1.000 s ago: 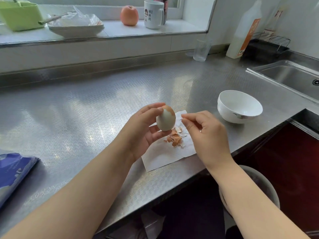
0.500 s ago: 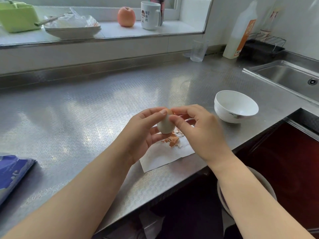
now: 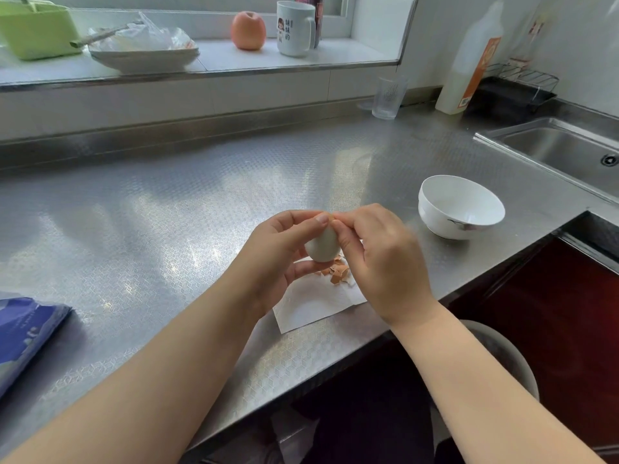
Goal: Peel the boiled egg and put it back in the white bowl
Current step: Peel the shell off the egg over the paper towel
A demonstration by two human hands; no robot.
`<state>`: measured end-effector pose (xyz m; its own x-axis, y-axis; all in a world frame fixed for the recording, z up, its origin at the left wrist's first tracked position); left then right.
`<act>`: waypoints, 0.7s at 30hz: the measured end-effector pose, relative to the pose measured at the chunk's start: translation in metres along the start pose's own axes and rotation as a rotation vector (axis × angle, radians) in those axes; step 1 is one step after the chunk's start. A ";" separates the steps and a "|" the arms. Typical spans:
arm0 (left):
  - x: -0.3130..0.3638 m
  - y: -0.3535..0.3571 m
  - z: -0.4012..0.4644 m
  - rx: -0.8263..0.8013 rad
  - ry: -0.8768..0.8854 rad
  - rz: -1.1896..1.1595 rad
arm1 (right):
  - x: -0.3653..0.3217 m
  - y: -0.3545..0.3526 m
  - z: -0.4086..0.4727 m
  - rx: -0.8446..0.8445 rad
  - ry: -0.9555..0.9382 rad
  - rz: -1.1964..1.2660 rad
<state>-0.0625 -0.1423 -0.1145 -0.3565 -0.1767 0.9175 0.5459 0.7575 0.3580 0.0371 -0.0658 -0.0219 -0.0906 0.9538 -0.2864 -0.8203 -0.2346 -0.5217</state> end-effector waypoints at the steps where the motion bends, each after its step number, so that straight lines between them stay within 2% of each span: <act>1: 0.000 0.000 0.000 0.000 0.000 -0.001 | -0.001 0.000 -0.001 0.022 -0.009 -0.013; 4: 0.002 0.002 -0.001 -0.007 -0.002 -0.007 | 0.001 -0.002 -0.002 0.084 0.000 -0.006; 7: 0.004 0.003 -0.001 -0.009 -0.004 -0.025 | 0.008 -0.002 -0.004 0.124 0.095 0.080; 12: 0.006 0.006 -0.004 -0.015 -0.024 -0.090 | 0.046 0.007 -0.015 0.136 0.553 0.450; 14: 0.007 0.007 -0.005 -0.018 -0.028 -0.125 | 0.055 0.009 -0.019 0.150 0.645 0.573; 19: 0.008 0.005 -0.006 0.001 -0.050 -0.191 | 0.063 0.006 -0.025 0.153 0.698 0.643; 21: 0.009 0.003 -0.007 0.014 -0.059 -0.224 | 0.066 0.004 -0.025 0.125 0.681 0.591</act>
<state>-0.0587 -0.1454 -0.1043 -0.5118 -0.3047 0.8033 0.4376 0.7122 0.5489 0.0420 -0.0086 -0.0624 -0.1953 0.3582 -0.9130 -0.8048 -0.5906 -0.0596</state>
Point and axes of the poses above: each hand's wrist, its own z-axis towards the middle knuckle, its own y-axis out of the palm, x = y × z, the point moved 10 cm from there along z, towards the middle knuckle, and after that the axes turned 5 degrees about x, right-handed, at the moved point
